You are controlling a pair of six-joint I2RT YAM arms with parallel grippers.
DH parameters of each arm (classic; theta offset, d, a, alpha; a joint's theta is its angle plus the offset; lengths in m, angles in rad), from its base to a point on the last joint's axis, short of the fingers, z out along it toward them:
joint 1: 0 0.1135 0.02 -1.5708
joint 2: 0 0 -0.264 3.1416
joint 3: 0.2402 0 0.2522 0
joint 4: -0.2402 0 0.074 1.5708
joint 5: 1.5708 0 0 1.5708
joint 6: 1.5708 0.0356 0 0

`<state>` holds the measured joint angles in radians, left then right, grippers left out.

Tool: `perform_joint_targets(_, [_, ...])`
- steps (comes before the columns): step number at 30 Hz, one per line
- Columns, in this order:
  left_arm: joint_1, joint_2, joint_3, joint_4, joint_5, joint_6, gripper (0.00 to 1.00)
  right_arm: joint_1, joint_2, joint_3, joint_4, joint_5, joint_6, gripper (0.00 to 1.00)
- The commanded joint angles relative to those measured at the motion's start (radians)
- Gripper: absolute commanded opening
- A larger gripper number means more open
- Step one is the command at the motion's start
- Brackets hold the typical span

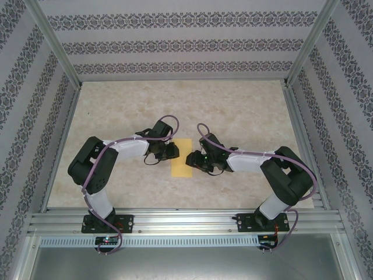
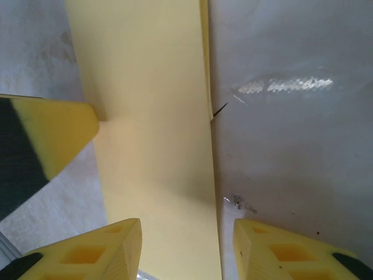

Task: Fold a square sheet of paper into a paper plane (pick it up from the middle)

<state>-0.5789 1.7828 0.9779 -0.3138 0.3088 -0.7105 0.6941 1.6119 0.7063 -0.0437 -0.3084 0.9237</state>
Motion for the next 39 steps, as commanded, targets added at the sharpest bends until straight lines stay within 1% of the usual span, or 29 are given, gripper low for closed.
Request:
perform_joint_targets(1, [-0.010, 0.009, -0.013, 0.028, 0.001, 0.002, 0.23, 0.013, -0.024, 0.010, 0.009, 0.025, 0.010, 0.46])
perform_joint_targets(8, [-0.011, -0.008, -0.021, -0.003, -0.041, 0.013, 0.23, 0.012, -0.014, 0.014, 0.021, 0.015, 0.010, 0.47])
perform_joint_targets(16, [-0.011, -0.013, -0.032, 0.015, -0.032, 0.007, 0.23, 0.010, 0.018, 0.012, 0.090, -0.028, 0.030, 0.46])
perform_joint_targets(22, [-0.010, -0.013, -0.027, 0.016, -0.028, 0.004, 0.23, 0.008, 0.048, 0.012, 0.090, -0.029, 0.036, 0.46])
perform_joint_targets(28, [-0.010, -0.013, -0.025, 0.012, -0.026, 0.006, 0.23, 0.009, 0.046, 0.002, 0.103, -0.039, 0.037, 0.45])
perform_joint_targets(33, [-0.011, -0.011, -0.024, 0.013, -0.024, 0.005, 0.23, 0.007, 0.040, -0.007, 0.166, -0.071, 0.055, 0.42])
perform_joint_targets(39, [-0.010, -0.017, -0.023, 0.013, -0.022, 0.002, 0.23, -0.005, 0.039, -0.011, 0.181, -0.070, 0.061, 0.42])
